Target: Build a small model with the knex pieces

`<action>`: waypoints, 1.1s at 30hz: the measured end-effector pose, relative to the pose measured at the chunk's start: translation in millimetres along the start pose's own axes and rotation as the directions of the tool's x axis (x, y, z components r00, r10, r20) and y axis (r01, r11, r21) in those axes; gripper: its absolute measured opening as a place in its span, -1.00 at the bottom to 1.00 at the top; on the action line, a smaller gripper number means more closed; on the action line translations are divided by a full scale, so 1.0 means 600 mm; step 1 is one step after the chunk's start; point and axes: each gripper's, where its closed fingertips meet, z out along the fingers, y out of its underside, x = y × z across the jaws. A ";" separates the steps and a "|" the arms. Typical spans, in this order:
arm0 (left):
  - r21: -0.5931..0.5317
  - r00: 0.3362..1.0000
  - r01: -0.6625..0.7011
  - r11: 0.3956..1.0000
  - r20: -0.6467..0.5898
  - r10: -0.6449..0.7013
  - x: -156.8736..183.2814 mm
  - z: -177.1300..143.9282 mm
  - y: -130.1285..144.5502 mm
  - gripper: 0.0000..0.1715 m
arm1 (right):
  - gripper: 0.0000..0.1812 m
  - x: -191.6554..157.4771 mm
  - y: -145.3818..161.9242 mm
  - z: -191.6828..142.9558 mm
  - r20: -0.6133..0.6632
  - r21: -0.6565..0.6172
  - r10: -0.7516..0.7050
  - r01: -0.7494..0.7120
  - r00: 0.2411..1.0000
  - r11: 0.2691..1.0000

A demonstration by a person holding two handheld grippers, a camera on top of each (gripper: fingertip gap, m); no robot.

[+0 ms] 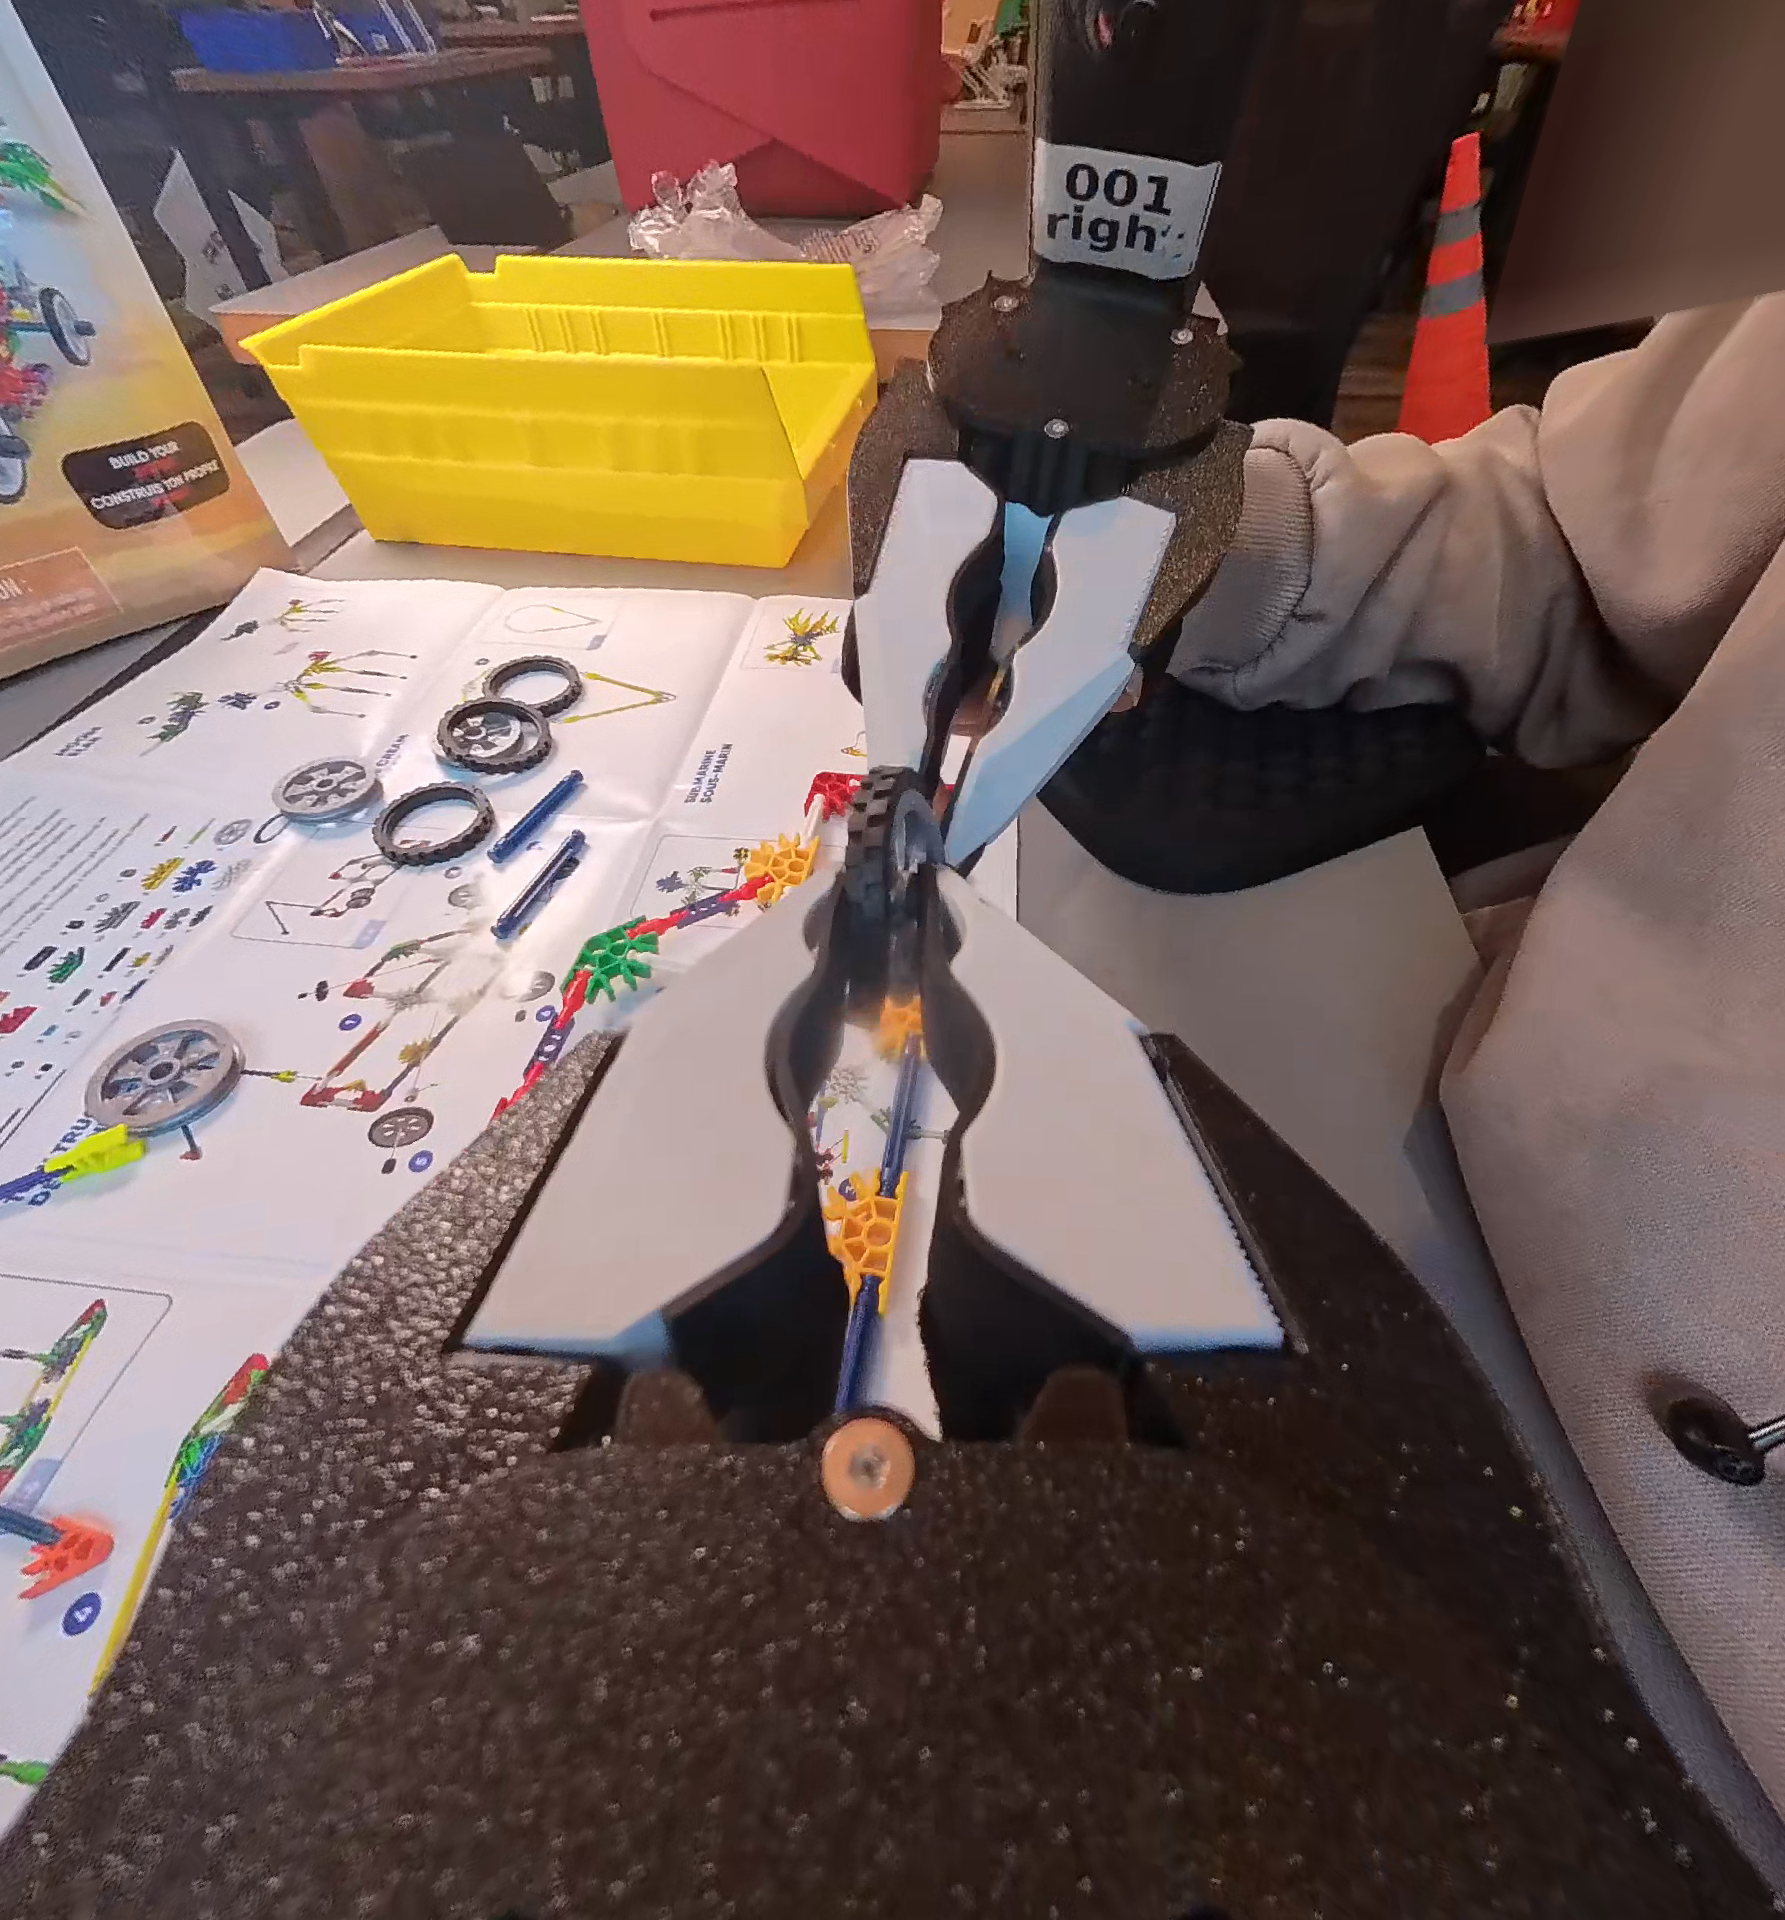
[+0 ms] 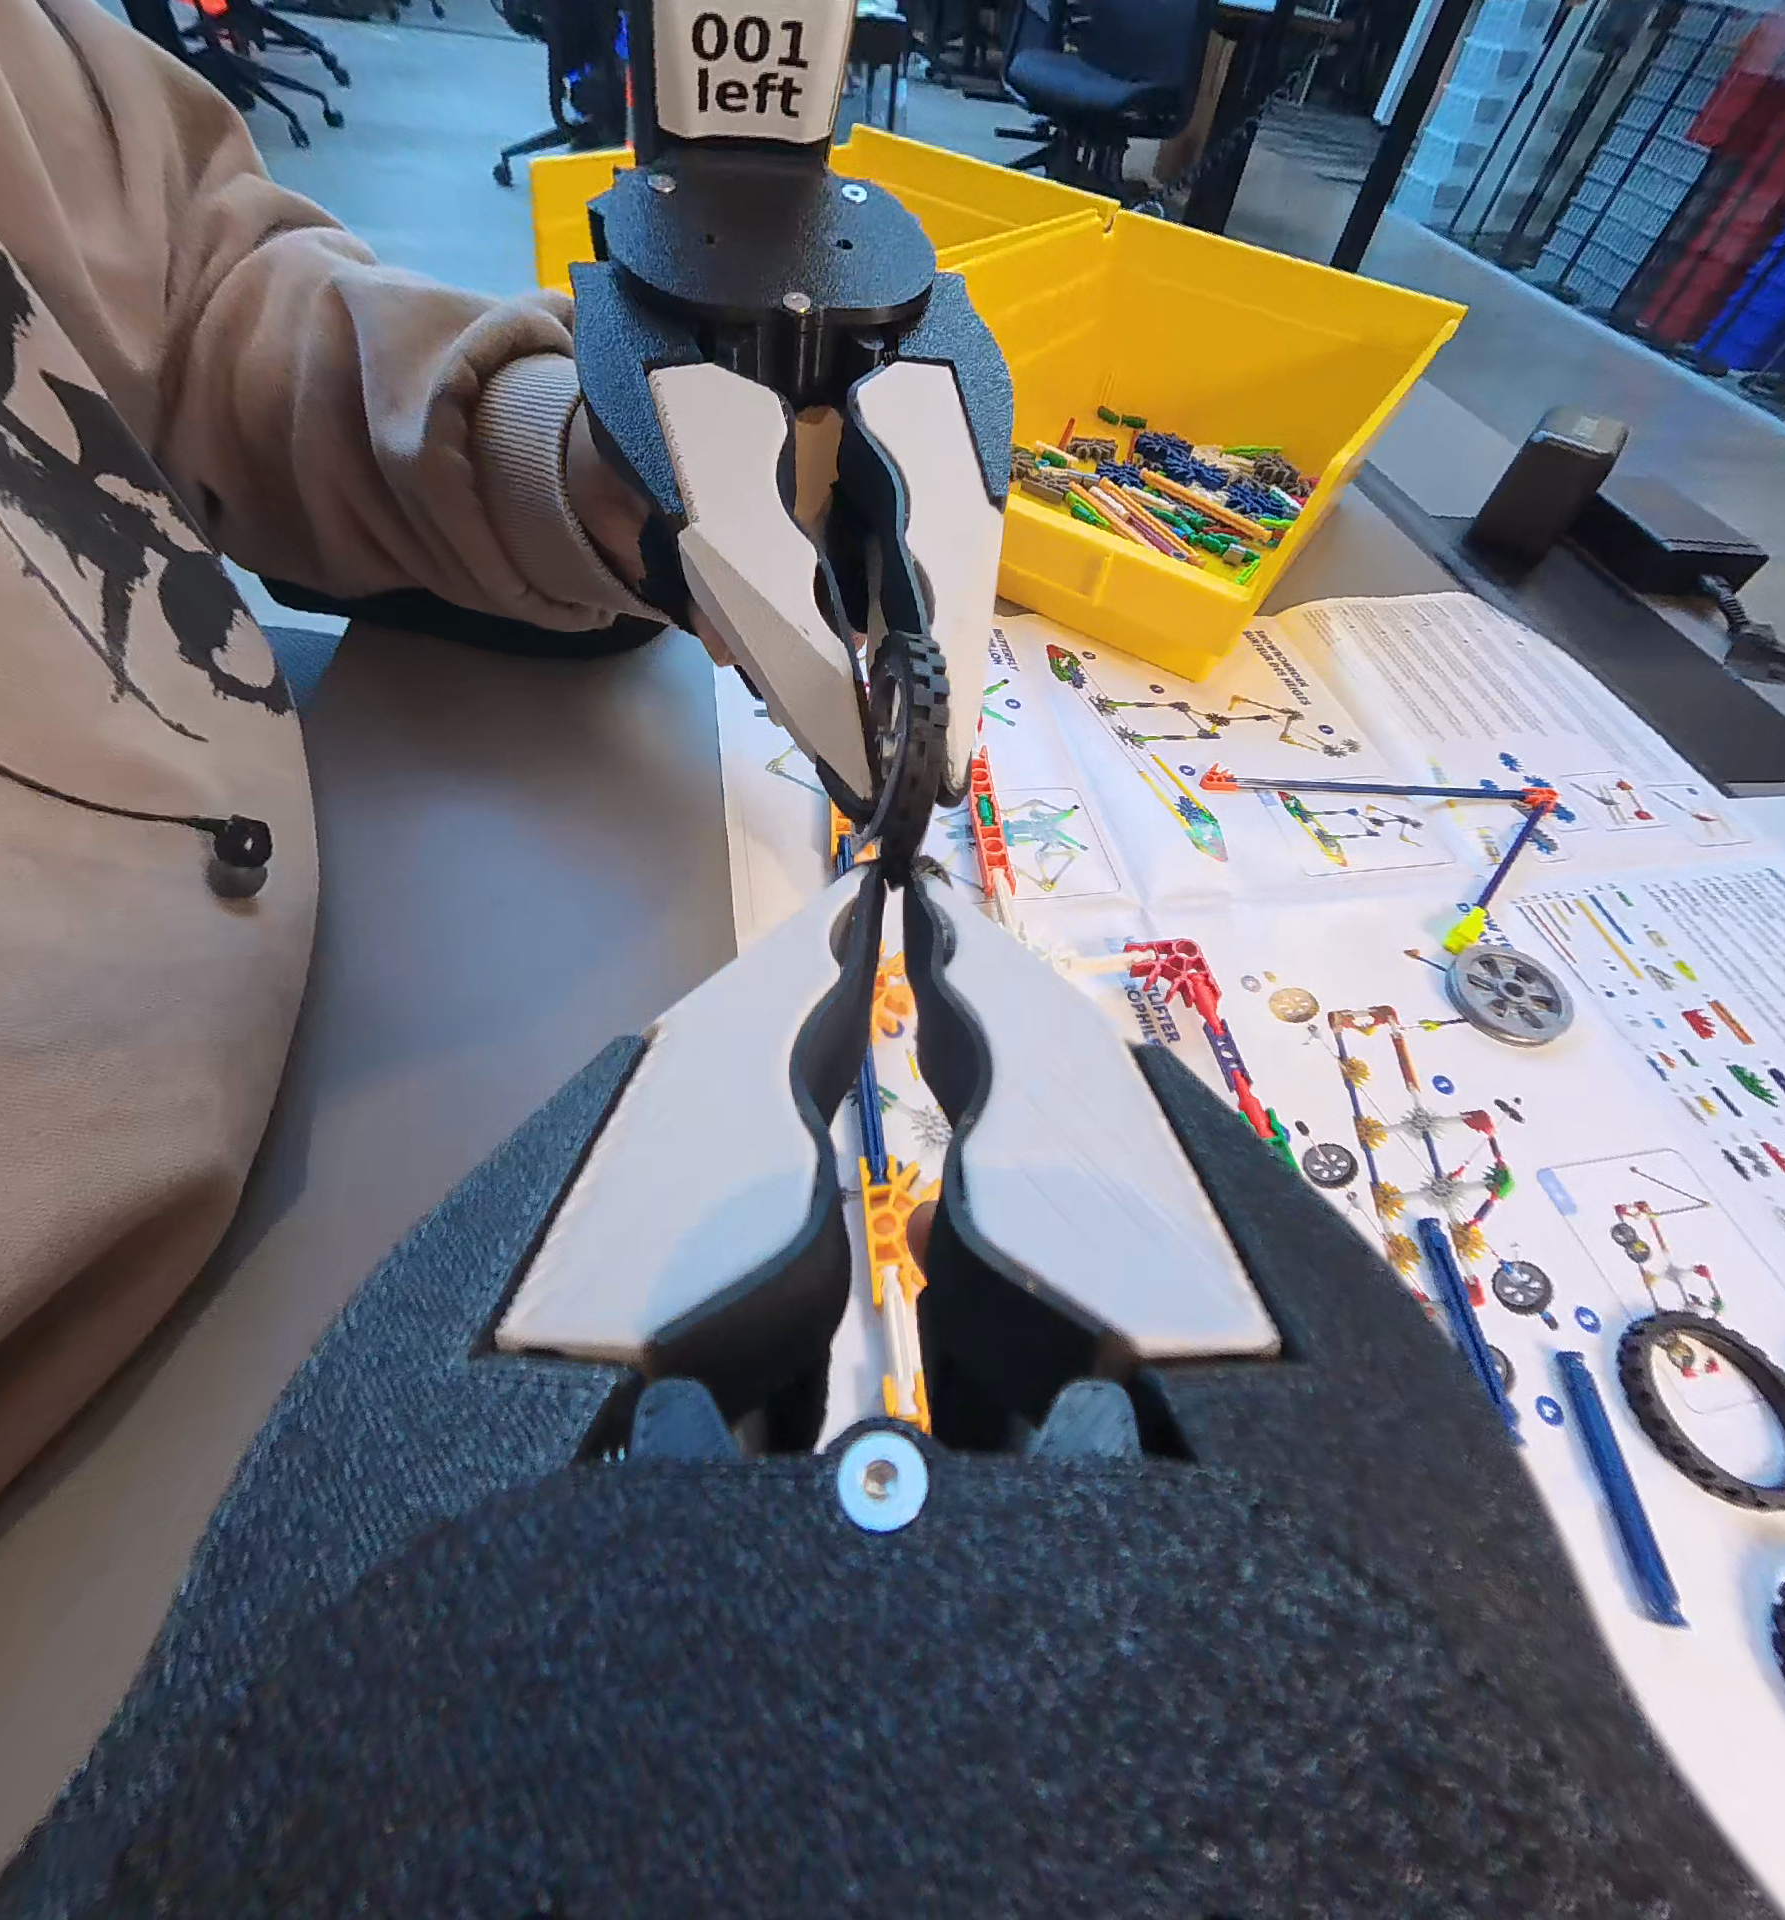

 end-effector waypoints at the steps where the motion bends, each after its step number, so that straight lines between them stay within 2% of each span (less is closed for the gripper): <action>1: -0.001 1.000 0.002 1.000 -0.002 -0.002 0.001 0.000 -0.002 -0.91 | -0.99 -0.001 0.001 -0.002 0.002 -0.003 -0.007 0.007 1.000 1.000; 4: -0.010 1.000 -0.002 1.000 0.015 0.002 -0.001 0.000 -0.004 -0.90 | -1.00 -0.007 0.003 -0.007 0.031 -0.005 -0.004 0.004 1.000 1.000; 5: -0.009 0.991 -0.019 1.000 0.130 0.020 -0.035 -0.012 -0.005 -0.97 | -1.00 -0.055 0.003 -0.012 0.215 0.001 -0.019 0.019 0.976 1.000; 6: 0.010 0.960 -0.036 0.999 0.279 0.032 -0.095 -0.047 -0.009 -0.96 | -1.00 -0.113 -0.024 -0.013 0.376 0.078 0.043 -0.077 0.926 0.994; 7: 0.076 0.968 0.048 0.996 0.242 -0.065 -0.106 -0.070 -0.024 -0.97 | -1.00 -0.134 -0.003 0.011 0.352 0.016 -0.011 0.006 0.936 1.000; 8: 0.086 0.985 0.028 0.996 0.166 -0.042 -0.072 -0.066 -0.036 -0.97 | -1.00 -0.105 0.020 0.025 0.217 -0.043 -0.125 0.138 0.968 0.990; 9: 0.033 0.990 -0.073 0.997 0.122 0.069 -0.029 -0.042 -0.032 -0.95 | -1.00 -0.074 -0.003 0.010 0.173 0.024 -0.071 0.068 0.982 0.997; 10: 0.044 0.994 -0.098 0.994 0.062 0.095 0.004 -0.022 -0.031 -0.95 | -1.00 -0.043 -0.028 -0.011 0.155 0.086 -0.004 -0.009 0.988 0.996; 13: 0.129 0.999 -0.027 0.991 0.029 0.024 0.002 -0.027 -0.057 -0.96 | -1.00 -0.001 -0.057 -0.024 0.059 0.163 -0.020 0.010 0.998 0.987; 15: 0.204 1.000 -0.004 0.979 0.017 0.000 -0.005 -0.040 -0.073 -0.96 | -0.82 0.007 -0.051 -0.018 0.018 0.175 -0.018 0.014 1.000 0.985; 17: 0.219 0.999 0.009 0.976 -0.045 0.001 0.011 -0.036 -0.070 -0.96 | -0.65 0.015 -0.056 -0.019 -0.013 0.224 0.005 -0.002 1.000 0.975; 21: 0.231 0.987 0.063 0.971 -0.159 -0.026 0.039 -0.027 -0.061 -0.96 | -0.64 -0.004 -0.085 -0.017 0.059 0.330 0.002 -0.022 0.998 0.944; 24: 0.241 0.969 0.104 0.965 -0.244 -0.044 0.055 -0.029 -0.060 -0.95 | -0.82 -0.037 -0.088 -0.013 0.195 0.345 -0.003 -0.066 0.981 0.936; 26: 0.229 0.954 0.123 0.966 -0.294 -0.052 0.065 -0.030 -0.057 -0.96 | -0.85 -0.047 -0.086 -0.015 0.242 0.340 -0.003 -0.082 0.970 0.937; 33: 0.242 0.949 0.179 0.954 -0.297 -0.103 0.056 -0.028 -0.070 -0.96 | -0.89 -0.037 -0.094 -0.023 0.264 0.346 0.083 -0.175 0.961 0.922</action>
